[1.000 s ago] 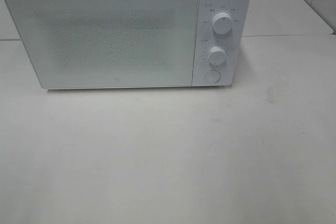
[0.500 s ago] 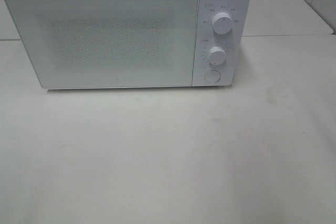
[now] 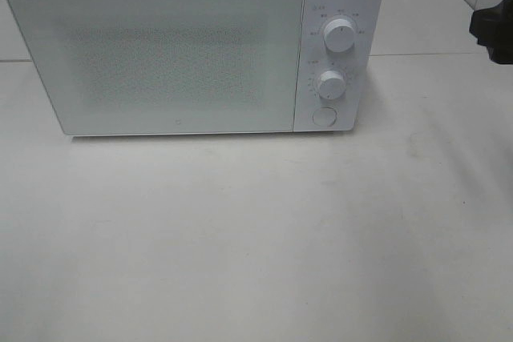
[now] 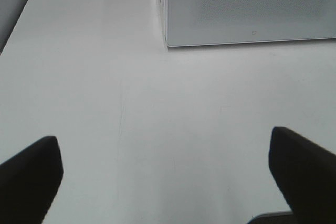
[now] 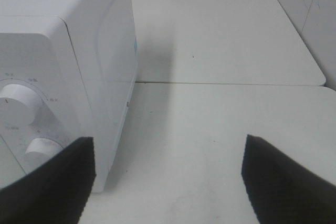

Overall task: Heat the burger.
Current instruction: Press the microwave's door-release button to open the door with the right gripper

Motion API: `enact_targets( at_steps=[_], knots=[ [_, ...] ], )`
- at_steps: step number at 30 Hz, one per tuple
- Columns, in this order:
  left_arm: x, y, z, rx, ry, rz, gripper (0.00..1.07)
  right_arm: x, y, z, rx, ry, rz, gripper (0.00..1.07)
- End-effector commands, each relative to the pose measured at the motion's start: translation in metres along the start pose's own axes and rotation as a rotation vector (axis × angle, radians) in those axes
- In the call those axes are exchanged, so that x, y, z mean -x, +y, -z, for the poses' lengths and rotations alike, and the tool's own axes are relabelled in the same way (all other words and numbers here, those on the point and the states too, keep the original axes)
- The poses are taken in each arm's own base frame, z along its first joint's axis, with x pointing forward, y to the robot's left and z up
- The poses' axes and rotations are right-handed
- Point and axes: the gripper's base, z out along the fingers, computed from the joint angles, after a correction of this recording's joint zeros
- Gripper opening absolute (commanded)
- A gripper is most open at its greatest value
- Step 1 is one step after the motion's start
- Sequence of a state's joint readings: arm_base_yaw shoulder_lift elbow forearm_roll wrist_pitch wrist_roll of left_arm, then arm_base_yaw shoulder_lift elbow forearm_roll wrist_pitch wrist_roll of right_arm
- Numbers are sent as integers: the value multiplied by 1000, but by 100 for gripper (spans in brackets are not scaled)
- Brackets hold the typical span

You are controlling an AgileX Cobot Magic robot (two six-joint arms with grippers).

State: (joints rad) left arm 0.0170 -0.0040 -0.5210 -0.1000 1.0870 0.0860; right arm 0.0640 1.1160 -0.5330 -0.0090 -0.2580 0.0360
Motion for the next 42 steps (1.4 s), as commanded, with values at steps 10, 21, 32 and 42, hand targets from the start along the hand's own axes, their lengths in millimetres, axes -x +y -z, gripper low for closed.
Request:
enact_targets(
  at_steps=[10, 21, 32, 42],
  knots=[
    [0, 0, 1, 4, -20, 8, 100, -48, -2, -15, 3, -177, -18, 76],
    [0, 0, 1, 4, -20, 8, 100, -85, 26, -21, -39, -188, 18, 76],
    [0, 0, 1, 4, -20, 8, 100, -105, 63, -24, -15, -200, 45, 76],
    [0, 0, 1, 4, -20, 8, 100, -115, 91, -23, 2, -209, 53, 76]
  ],
)
